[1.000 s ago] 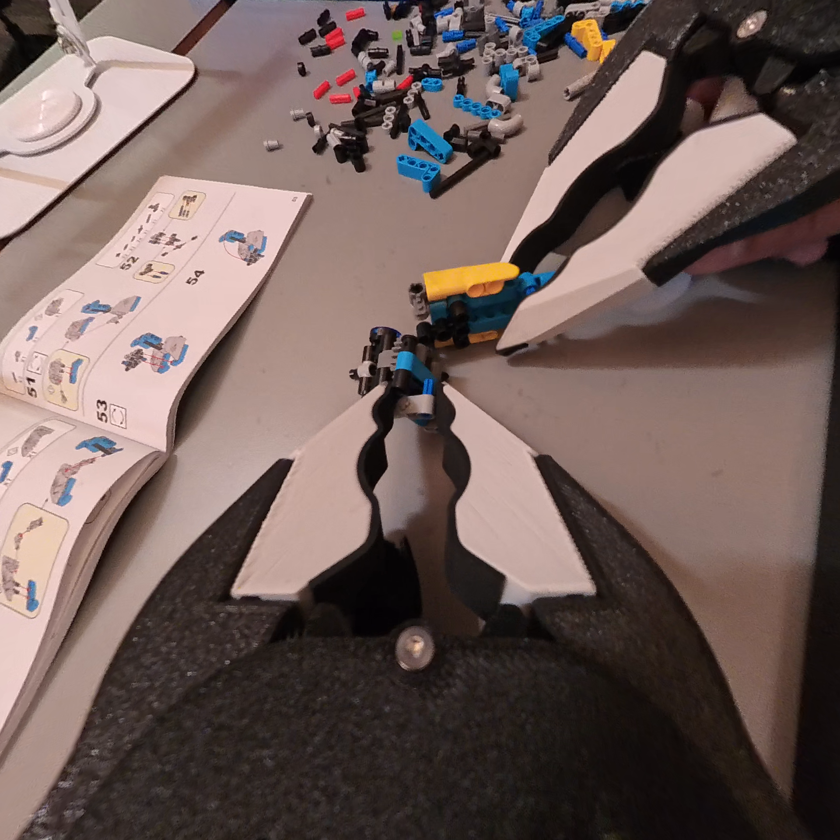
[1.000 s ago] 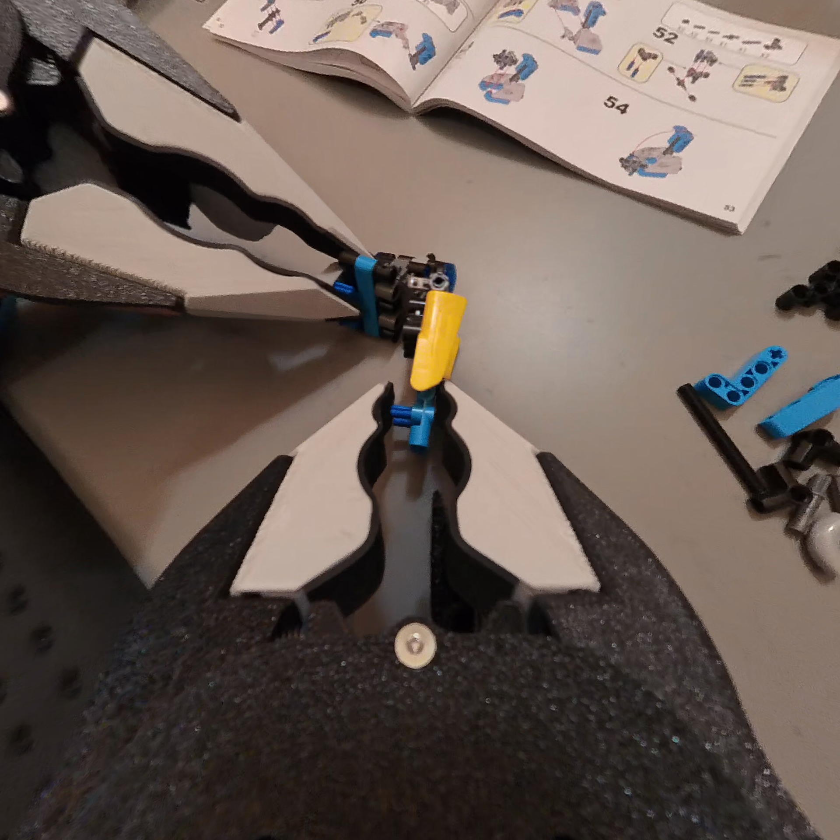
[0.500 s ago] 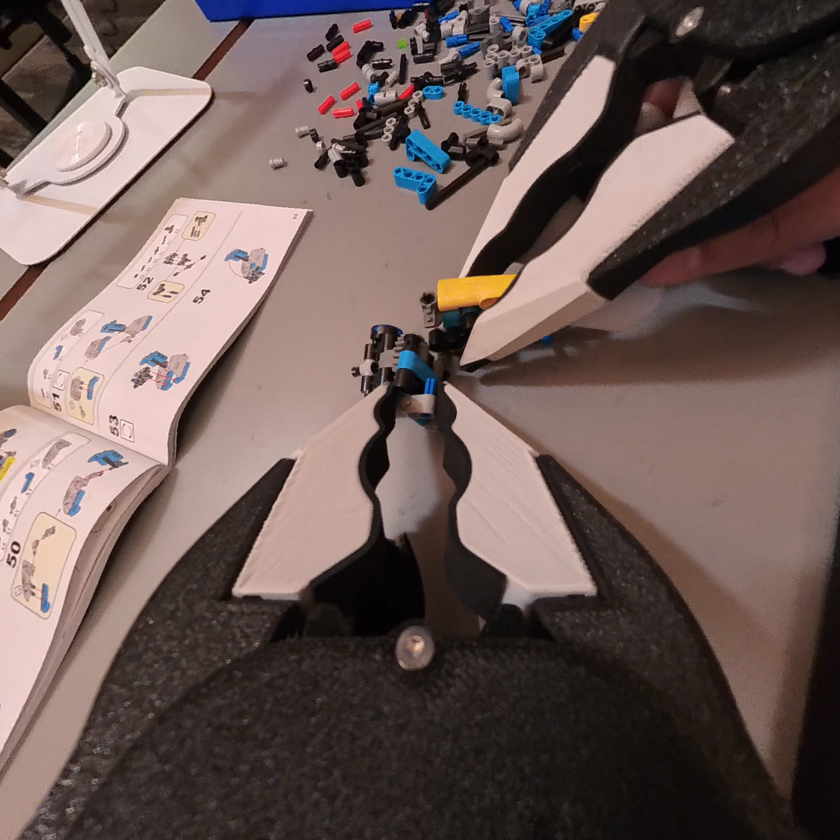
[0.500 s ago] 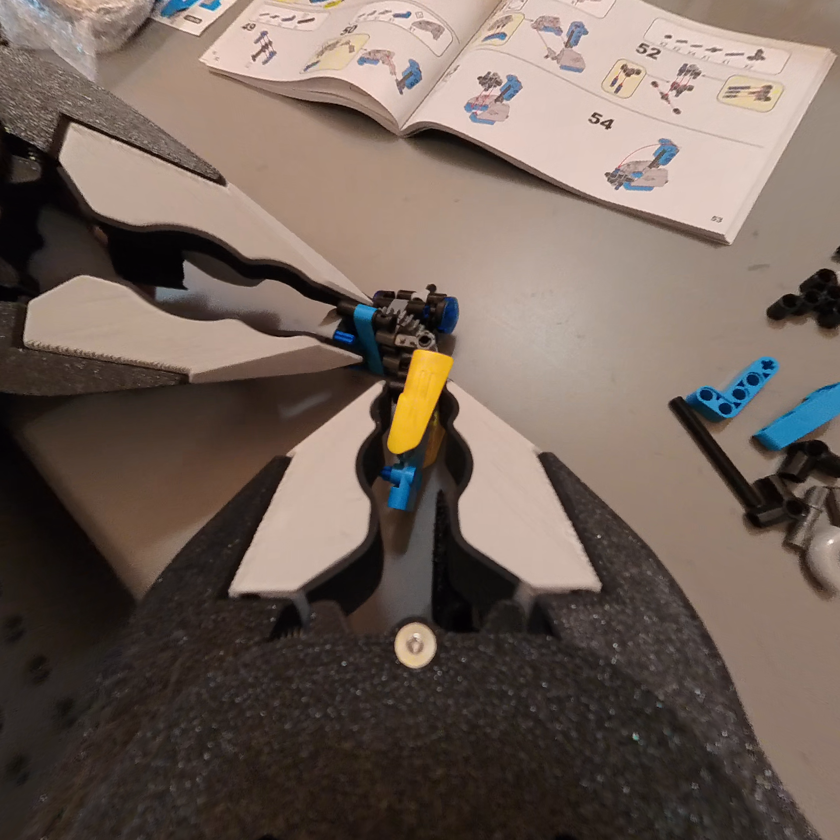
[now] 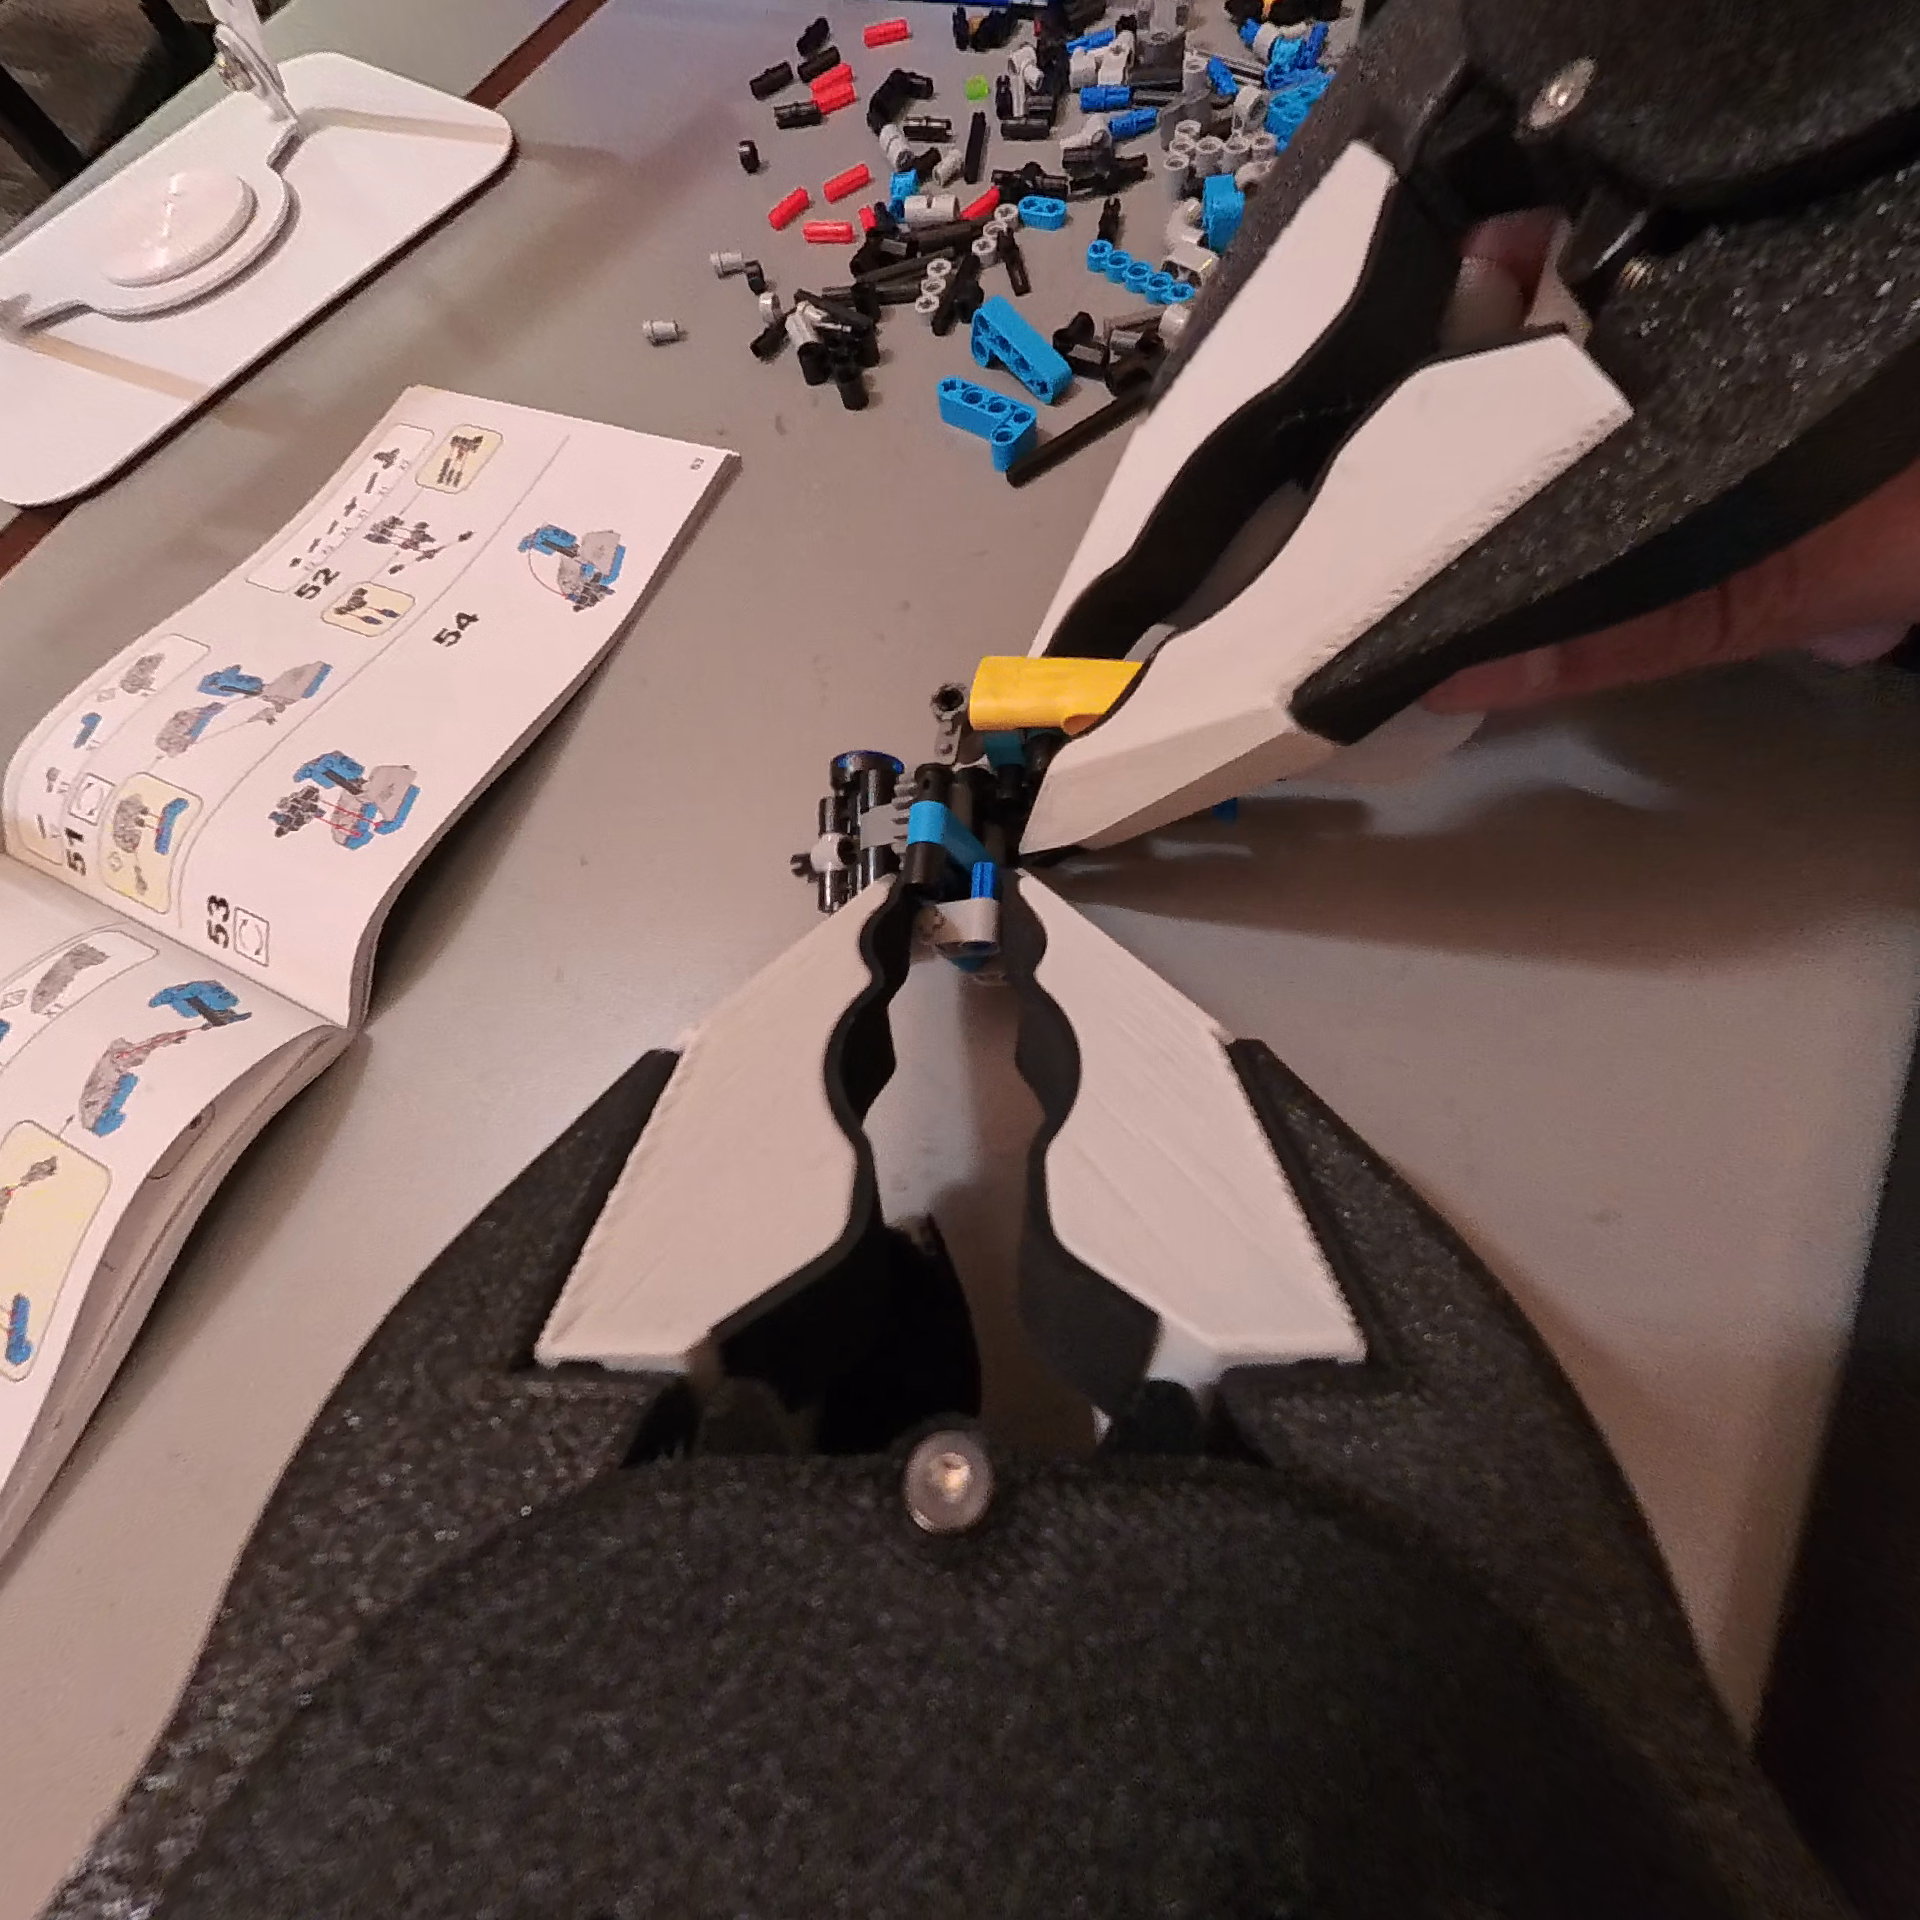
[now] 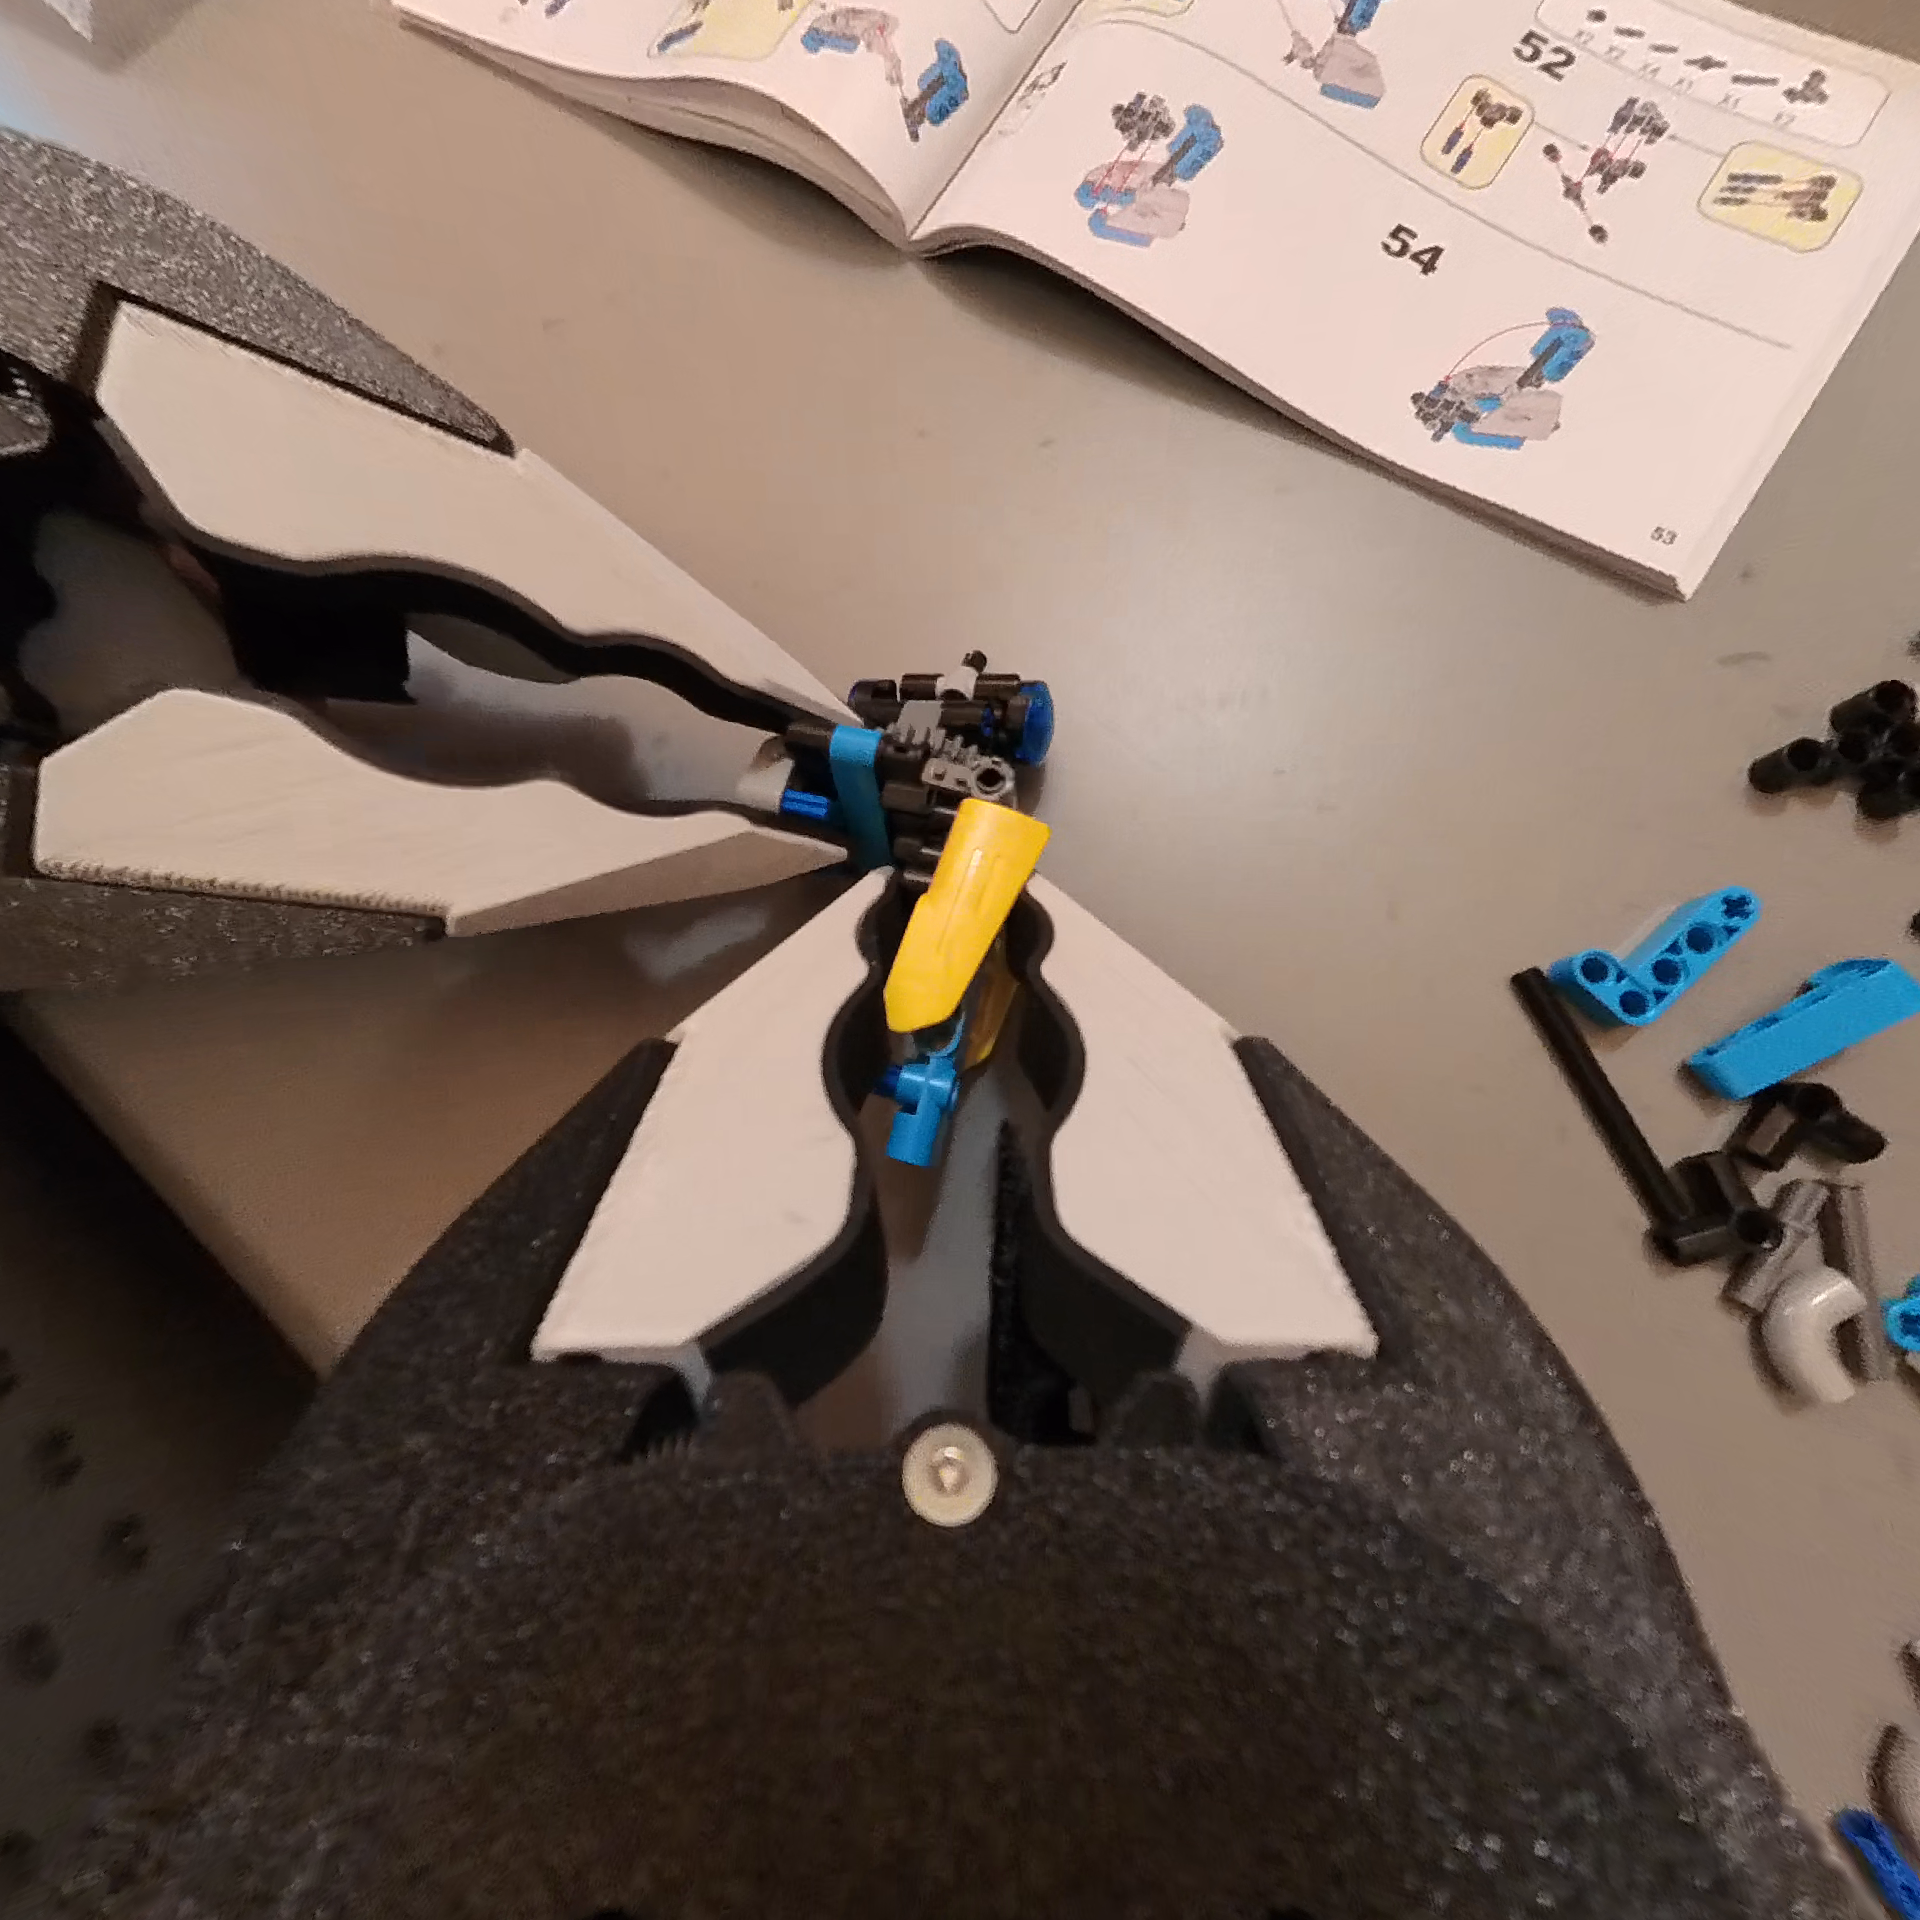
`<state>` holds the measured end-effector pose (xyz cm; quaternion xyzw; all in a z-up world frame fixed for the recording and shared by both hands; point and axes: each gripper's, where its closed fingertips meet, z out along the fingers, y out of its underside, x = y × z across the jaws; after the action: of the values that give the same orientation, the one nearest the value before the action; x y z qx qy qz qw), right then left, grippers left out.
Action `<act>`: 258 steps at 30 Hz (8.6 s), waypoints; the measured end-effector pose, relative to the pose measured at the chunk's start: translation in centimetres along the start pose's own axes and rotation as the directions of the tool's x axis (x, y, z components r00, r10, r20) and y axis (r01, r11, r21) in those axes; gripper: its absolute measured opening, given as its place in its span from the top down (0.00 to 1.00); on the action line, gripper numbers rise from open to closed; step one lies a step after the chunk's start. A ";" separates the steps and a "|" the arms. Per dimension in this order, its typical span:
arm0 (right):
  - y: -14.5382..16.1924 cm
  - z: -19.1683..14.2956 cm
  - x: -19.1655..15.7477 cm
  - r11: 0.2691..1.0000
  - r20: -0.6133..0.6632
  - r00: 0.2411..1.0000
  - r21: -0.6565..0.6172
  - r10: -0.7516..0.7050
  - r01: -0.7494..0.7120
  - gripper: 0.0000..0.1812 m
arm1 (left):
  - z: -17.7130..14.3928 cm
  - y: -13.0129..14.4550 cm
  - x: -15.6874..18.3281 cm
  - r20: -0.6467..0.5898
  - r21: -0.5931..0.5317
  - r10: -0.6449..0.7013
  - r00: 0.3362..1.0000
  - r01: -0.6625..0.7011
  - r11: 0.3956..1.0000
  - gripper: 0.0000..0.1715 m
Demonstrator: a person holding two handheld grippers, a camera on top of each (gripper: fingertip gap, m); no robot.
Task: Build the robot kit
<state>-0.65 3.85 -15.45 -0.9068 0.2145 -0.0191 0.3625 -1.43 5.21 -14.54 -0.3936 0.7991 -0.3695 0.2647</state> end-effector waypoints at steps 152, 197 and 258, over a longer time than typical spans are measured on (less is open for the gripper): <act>-7.8 -10.1 -7.2 0.861 0.965 0.256 0.082 0.057 -0.501 0.90 | -9.9 -8.3 1.3 -0.641 0.363 -0.184 0.745 0.506 0.783 0.92; -9.8 -8.6 -3.6 0.741 0.655 0.752 0.541 -0.075 -0.397 0.72 | -6.4 -7.0 -1.7 -0.234 0.433 -0.217 0.948 0.301 0.850 0.91; -10.1 -11.7 -4.7 0.725 0.705 0.683 0.571 -0.192 -0.385 0.94 | -8.4 -8.4 2.7 -0.645 0.360 -0.200 0.738 0.524 0.772 0.91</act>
<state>-3.36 4.65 0.42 -0.6251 0.0827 0.2834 0.7225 -5.28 2.73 -3.24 -0.3308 0.6130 -0.7170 0.0276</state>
